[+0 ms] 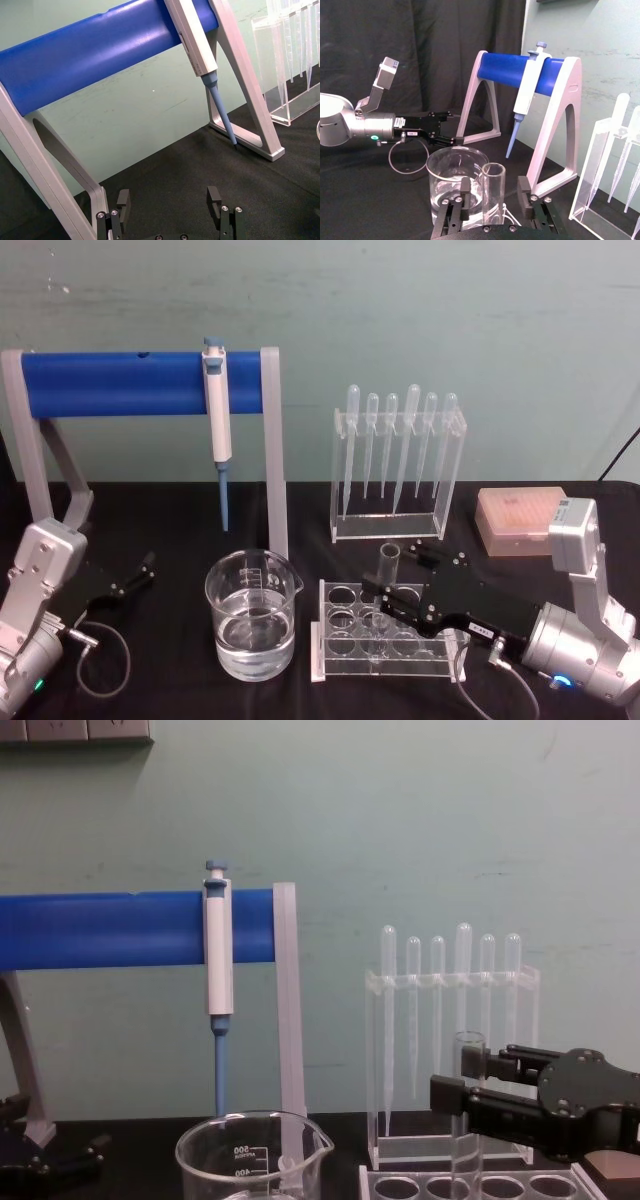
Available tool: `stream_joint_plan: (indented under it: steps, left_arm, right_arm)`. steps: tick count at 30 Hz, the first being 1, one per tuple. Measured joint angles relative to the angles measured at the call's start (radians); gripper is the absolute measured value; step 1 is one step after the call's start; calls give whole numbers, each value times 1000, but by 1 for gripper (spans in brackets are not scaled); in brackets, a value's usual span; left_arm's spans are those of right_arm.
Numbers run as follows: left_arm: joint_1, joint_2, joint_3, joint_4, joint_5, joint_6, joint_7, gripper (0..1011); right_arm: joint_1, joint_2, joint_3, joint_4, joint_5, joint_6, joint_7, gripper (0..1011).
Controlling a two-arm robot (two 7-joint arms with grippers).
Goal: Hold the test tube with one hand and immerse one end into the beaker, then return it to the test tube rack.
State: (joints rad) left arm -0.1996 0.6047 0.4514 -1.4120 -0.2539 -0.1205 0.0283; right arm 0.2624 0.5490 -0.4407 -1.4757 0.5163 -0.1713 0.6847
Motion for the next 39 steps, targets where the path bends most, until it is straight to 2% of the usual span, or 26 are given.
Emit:
stream_joint_plan:
  steps: [1,3,5,14,16,20,27,32,33,39]
  left_arm:
    - [0,0,0,0,0,0,0,1000]
    - [0,0,0,0,0,0,0,1000]
    - [0,0,0,0,0,0,0,1000]
    - [0,0,0,0,0,0,0,1000]
    - [0,0,0,0,0,0,0,1000]
    - [0,0,0,0,0,0,0,1000]
    - [0,0,0,0,0,0,0,1000]
    - [0,0,0,0,0,0,0,1000]
    - [0,0,0,0,0,0,0,1000]
    - [0,0,0,0,0,0,0,1000]
  right_arm:
    - [0,0,0,0,0,0,0,609]
    - [0,0,0,0,0,0,0,643]
    - [0,0,0,0,0,0,0,726]
    - [-1,0,0,-2,0,-3,0,970]
    - [-2,0,0,-8,-1,-9,0,1003]
    - [-7,0,5,-20,-3,-21,-1,1003]
    - [-38,-7,40,-55,-5,-61,-39,1003]
    - [-82,-24,94,-78,-7,-74,-124,1003]
    - [-100,-32,117,-83,-10,-71,-162,1002]
    - [-156,-59,183,-95,-33,-21,-312,1003]
